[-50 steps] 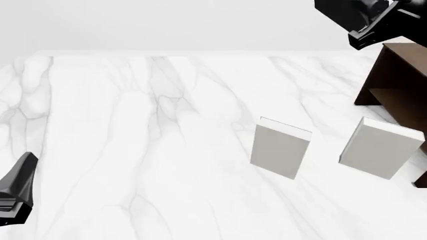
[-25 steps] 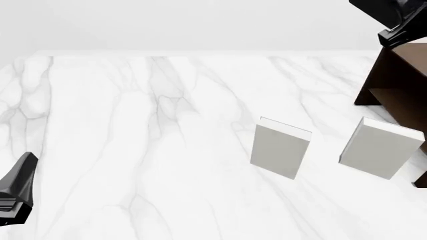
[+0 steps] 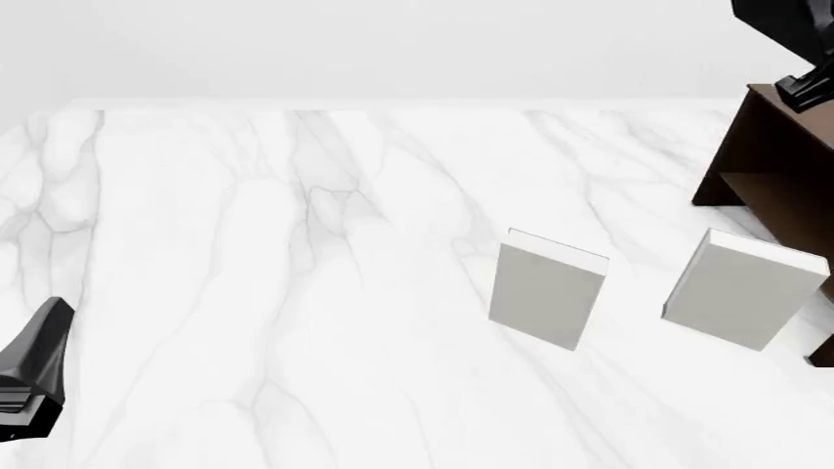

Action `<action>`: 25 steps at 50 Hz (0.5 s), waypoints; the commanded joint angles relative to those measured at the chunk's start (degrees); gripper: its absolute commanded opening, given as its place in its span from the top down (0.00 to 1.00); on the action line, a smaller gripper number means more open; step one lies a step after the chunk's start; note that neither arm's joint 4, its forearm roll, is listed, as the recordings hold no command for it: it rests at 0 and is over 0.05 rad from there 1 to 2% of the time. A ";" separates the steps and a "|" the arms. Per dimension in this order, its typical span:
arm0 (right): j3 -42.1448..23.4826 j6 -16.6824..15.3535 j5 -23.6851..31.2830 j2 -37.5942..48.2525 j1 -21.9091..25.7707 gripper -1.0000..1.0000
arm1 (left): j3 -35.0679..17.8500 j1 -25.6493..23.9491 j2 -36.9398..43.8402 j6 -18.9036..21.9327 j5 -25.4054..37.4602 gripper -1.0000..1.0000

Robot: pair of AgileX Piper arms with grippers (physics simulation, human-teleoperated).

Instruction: Pick up the book on the left and place it on top of the shelf.

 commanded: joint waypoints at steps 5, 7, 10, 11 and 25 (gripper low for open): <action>-0.71 -1.23 -0.14 -0.51 -3.52 1.00 | 0.00 0.00 0.00 0.00 0.00 0.00; -0.93 -1.29 -0.02 -0.52 -3.72 1.00 | 0.00 0.00 0.00 0.00 0.00 0.00; -1.66 -1.41 0.40 -0.47 -4.39 1.00 | 0.00 0.00 0.00 0.00 0.00 0.00; -1.89 -1.56 0.60 -0.57 -4.67 1.00 | 0.00 0.00 0.00 0.00 0.00 0.00; -1.44 -2.26 1.70 -2.57 -8.57 1.00 | 0.00 0.00 0.00 0.00 0.00 0.00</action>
